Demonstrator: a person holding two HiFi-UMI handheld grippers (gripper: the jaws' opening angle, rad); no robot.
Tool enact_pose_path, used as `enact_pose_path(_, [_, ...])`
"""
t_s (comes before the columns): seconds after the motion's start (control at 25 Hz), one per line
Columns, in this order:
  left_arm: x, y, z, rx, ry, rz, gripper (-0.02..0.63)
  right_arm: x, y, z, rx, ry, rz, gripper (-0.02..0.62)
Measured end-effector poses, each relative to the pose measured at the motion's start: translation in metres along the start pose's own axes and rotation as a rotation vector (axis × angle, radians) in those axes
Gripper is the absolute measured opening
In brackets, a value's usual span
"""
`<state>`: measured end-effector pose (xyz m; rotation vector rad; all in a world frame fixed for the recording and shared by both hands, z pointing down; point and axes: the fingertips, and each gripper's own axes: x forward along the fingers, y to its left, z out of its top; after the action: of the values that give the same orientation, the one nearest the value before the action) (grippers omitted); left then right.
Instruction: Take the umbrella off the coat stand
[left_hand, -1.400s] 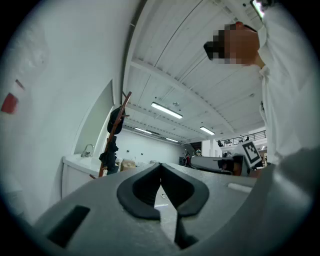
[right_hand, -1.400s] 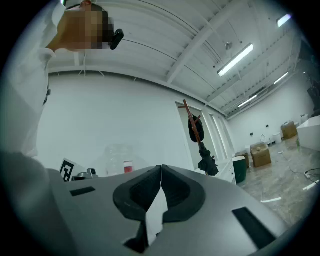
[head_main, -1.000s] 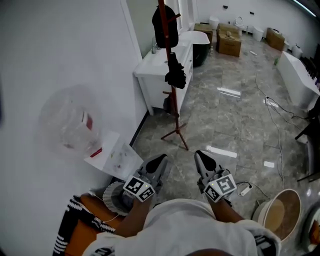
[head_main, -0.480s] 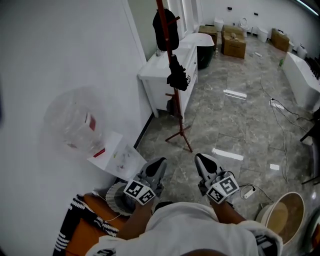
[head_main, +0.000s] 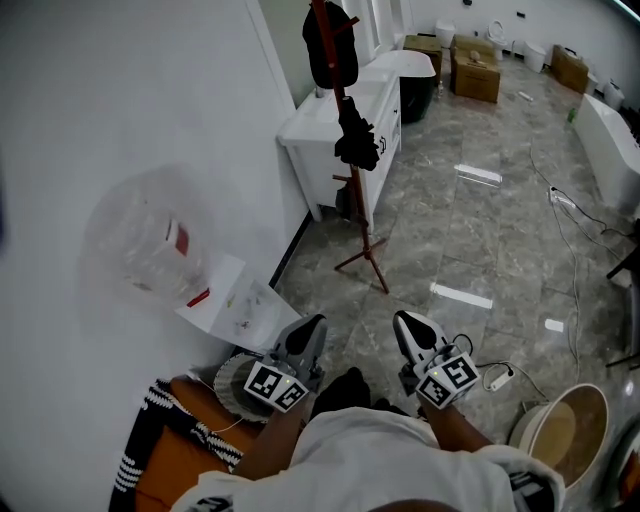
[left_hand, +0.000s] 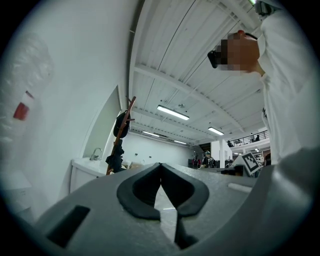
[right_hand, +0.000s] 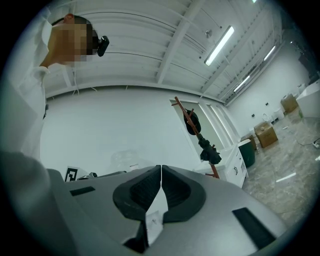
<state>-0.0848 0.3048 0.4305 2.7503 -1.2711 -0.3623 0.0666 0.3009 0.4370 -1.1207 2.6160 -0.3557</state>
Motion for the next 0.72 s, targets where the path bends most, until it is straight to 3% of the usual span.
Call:
enact_pose_path(0.28, [0.031, 0.028, -0.006, -0.023, -0.001, 0.006, 0.016, 0.026, -0.034, 0.007, 0.007, 0.002, -0.031, 0.015])
enact_pose_path(0.44, [0.051, 0.045, -0.004, 0.005, -0.008, -0.006, 0.015, 0.049, -0.047, 0.012, -0.013, 0.009, -0.023, 0.015])
enact_pose_path(0.72, [0.095, 0.095, -0.001, -0.001, -0.030, -0.009, 0.015, 0.097, -0.081, 0.014, -0.012, 0.029, -0.033, 0.015])
